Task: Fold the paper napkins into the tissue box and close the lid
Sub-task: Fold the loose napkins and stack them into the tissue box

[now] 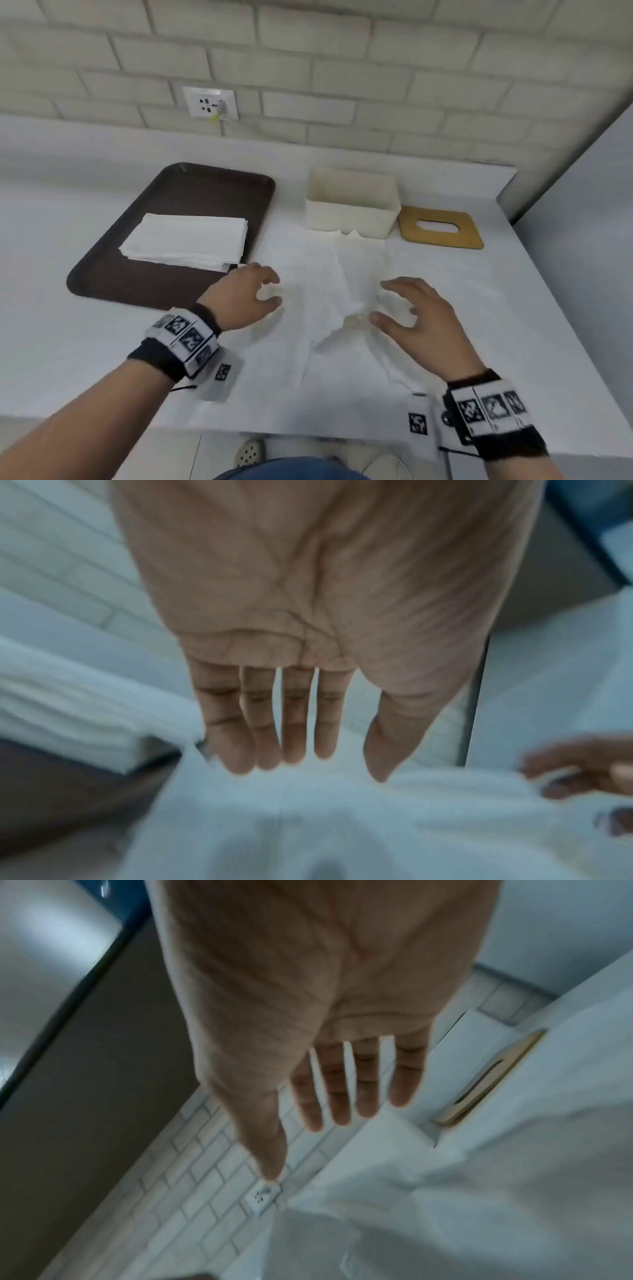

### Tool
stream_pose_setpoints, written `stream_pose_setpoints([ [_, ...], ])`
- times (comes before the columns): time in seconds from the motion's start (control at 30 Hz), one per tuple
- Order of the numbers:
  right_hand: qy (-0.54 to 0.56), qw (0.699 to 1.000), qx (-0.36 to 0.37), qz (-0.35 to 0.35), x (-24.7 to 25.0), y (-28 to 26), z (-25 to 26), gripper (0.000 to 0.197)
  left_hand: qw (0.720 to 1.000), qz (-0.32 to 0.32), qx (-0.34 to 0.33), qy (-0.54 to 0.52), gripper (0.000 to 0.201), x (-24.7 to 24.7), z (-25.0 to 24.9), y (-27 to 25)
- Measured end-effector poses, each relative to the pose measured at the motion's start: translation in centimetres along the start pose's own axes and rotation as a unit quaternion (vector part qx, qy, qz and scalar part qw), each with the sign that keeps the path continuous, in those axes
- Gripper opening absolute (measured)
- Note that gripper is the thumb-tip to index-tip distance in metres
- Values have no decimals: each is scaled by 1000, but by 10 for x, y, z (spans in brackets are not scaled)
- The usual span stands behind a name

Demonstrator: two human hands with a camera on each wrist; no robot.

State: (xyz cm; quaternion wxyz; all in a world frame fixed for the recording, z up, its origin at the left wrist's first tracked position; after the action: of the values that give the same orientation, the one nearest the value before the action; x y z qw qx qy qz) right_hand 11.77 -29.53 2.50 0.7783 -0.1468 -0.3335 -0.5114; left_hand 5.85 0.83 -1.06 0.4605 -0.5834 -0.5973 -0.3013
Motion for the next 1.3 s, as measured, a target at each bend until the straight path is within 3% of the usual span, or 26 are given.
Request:
stream_pose_setpoints([
  [0.1,-74,992,-62,79,-31,34,2,79,997,51,6,58,67,-20,-11,41],
  [0.17,-113,983,-96,104,-47,49,6,77,990,81,7,117,76,-26,-14,58],
  [0.23,-143,978,-109,106,-54,54,7,62,984,91,6,152,78,-29,-13,69],
  [0.33,-147,981,-120,51,-51,63,11,38,985,76,2,152,71,-25,-13,76],
  [0.43,-137,981,-140,20,-47,70,7,34,989,70,-10,128,50,-23,-12,80],
  [0.5,-133,979,-154,34,-49,72,7,40,991,78,-16,108,39,-23,-12,79],
  [0.6,-179,962,-175,111,-61,70,8,72,999,31,-15,34,36,-8,-11,74],
  [0.67,-204,955,-175,121,-67,70,5,68,999,-34,-9,-40,29,11,-9,66],
  [0.83,-176,969,-170,32,-56,81,2,36,974,-149,6,-173,26,51,4,49],
  [0.97,-115,982,-145,-26,-39,89,13,27,929,-203,12,-309,35,69,10,44],
  [1.03,-60,989,-112,-70,-22,92,28,22,905,-216,10,-366,31,76,10,43],
  [1.13,3,992,-47,-121,14,95,59,17,892,-229,16,-389,16,82,11,45],
  [1.23,113,977,31,-180,59,93,97,7,875,-227,41,-426,10,77,14,49],
  [1.3,250,939,77,-225,84,81,119,6,866,-210,52,-451,15,67,12,55],
])
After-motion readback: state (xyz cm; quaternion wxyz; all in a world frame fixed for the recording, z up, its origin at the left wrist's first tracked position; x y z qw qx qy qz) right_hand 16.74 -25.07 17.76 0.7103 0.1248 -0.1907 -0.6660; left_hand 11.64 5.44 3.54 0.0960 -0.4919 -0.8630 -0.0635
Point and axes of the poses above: each hand's wrist, its own y-axis towards the middle knuckle, its own x-axis out of the back of the hand, z = x × y, the point moved 6 cm from there along y, towards the middle knuckle, and after that the axes turned 7 degrees about y, right-handed, at the moved point
